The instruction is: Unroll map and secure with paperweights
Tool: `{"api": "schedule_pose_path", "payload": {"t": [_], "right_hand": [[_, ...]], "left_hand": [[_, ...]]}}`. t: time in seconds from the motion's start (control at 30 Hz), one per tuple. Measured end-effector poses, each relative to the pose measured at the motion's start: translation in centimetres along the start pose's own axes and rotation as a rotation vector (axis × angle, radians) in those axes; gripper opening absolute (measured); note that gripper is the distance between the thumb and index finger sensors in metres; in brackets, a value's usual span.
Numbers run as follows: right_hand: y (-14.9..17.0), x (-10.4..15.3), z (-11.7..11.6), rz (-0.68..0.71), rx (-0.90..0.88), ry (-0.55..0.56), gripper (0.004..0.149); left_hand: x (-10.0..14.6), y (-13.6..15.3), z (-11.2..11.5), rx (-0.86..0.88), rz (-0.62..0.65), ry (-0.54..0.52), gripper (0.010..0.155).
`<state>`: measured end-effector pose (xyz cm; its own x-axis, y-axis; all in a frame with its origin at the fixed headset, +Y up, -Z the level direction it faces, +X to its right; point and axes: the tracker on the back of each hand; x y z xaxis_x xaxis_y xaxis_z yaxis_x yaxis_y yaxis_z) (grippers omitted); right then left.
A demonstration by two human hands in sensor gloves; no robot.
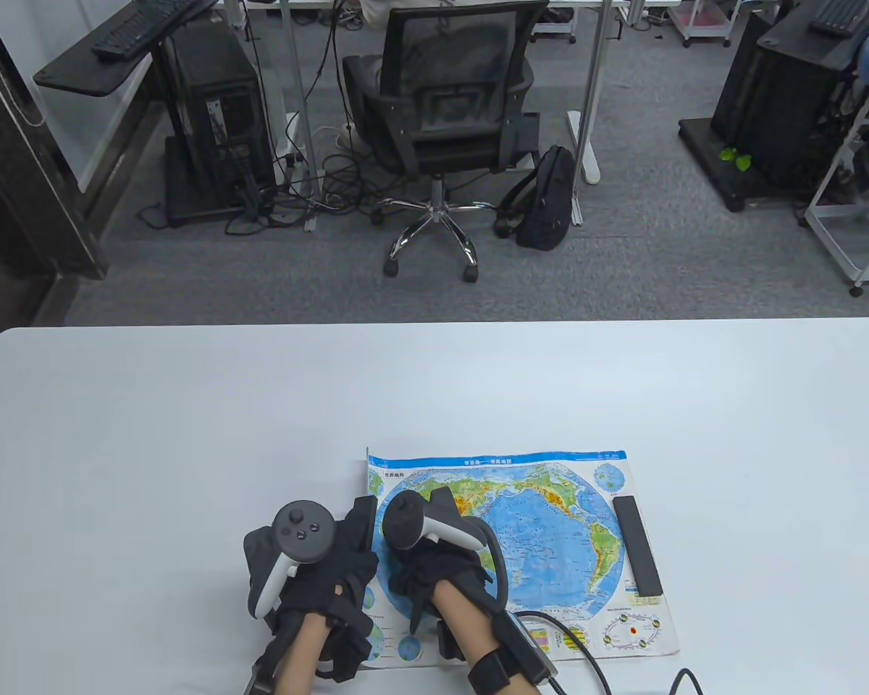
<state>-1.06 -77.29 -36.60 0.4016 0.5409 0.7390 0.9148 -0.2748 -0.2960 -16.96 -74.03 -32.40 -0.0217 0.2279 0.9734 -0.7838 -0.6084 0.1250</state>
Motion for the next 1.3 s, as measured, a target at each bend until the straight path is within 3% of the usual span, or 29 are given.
{"api": "schedule_pose_path", "payload": {"t": [0.17,0.37,0.7,0.9,1.13,1.3], "right_hand": [[0.0,0.0,0.0,0.001,0.0,0.002,0.065],[0.1,0.0,-0.1,0.003,-0.002,0.004,0.065],[0.1,0.0,-0.1,0.007,0.001,0.005,0.065],[0.2,0.1,-0.1,0.011,0.002,0.01,0.065],[0.2,0.1,-0.2,0.012,0.002,0.009,0.065],[0.2,0.1,-0.2,0.013,0.0,0.006,0.065]], "left_hand": [[-0.2,-0.1,0.6,-0.218,-0.054,-0.045,0.065],[-0.9,-0.3,1.6,-0.36,-0.088,-0.034,0.064],[-1.6,-0.9,2.7,-0.375,-0.102,-0.005,0.063],[-1.9,-1.5,3.5,-0.469,-0.103,-0.011,0.063],[-1.8,-1.0,3.2,-0.406,-0.101,0.005,0.052],[-1.7,-1.2,3.2,-0.462,-0.098,0.012,0.053]]}}
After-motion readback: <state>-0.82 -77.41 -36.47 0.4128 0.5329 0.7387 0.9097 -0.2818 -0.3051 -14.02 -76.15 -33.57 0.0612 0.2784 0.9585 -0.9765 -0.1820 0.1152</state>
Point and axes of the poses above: the tracker on the back of each hand, its own y axis roughly to the little-finger side, its own x axis roughly from the fingertips to the wrist, z = x × y, and after that the axes turned 2 degrees about x, right-handed
